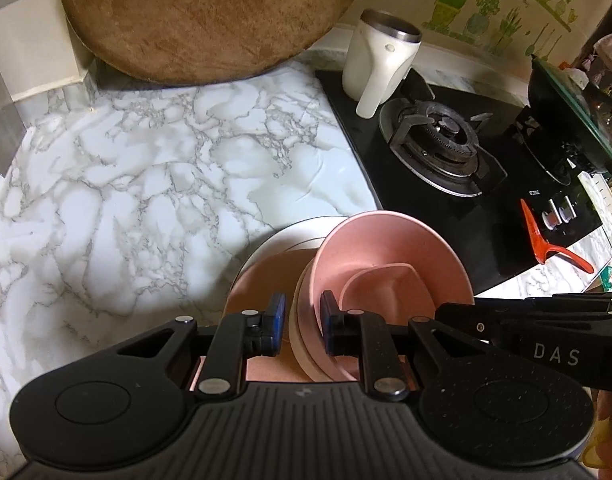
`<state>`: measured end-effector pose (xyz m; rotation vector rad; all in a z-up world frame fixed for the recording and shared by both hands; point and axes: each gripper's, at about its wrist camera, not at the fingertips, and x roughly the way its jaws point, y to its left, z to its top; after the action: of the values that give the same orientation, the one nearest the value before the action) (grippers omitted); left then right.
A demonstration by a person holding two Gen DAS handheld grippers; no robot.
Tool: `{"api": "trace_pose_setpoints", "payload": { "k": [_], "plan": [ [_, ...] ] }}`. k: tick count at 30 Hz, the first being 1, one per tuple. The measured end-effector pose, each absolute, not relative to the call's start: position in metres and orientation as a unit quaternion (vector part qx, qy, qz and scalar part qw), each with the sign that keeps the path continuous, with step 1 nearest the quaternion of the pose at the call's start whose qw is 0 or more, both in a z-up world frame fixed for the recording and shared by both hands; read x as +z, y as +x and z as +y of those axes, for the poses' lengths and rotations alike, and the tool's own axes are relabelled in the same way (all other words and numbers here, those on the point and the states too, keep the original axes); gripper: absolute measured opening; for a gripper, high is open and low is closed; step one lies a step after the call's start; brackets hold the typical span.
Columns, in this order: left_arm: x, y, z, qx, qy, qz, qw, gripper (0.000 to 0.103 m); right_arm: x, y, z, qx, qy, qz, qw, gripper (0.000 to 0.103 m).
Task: Organize plates and bowls
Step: 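Carry the nested bowls with both grippers onto the pink bear plate, then open both grippers to release the bowls on the plate stack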
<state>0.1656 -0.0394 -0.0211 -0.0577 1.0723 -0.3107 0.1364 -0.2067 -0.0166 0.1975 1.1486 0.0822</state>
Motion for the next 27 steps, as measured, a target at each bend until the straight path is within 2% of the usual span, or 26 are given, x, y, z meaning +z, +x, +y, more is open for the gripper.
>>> {"api": "trace_pose_setpoints", "payload": {
  "k": [11, 18, 23, 27],
  "plan": [
    [0.000, 0.134, -0.027, -0.164, -0.011, 0.468, 0.868, 0.018, 0.003, 0.103, -0.193, 0.044, 0.082, 0.496, 0.863, 0.038],
    [0.011, 0.115, -0.014, -0.160, -0.012, 0.439, 0.884, 0.019, 0.015, 0.082, -0.184, 0.069, 0.063, 0.459, 0.884, 0.050],
    [0.018, 0.101, -0.008, -0.146, -0.018, 0.417, 0.897, 0.036, 0.020, 0.070, -0.185, 0.090, 0.055, 0.441, 0.891, 0.055],
    [0.023, 0.088, -0.004, -0.132, -0.028, 0.403, 0.905, 0.046, 0.024, 0.060, -0.189, 0.106, 0.043, 0.421, 0.900, 0.065]
  ]
}}
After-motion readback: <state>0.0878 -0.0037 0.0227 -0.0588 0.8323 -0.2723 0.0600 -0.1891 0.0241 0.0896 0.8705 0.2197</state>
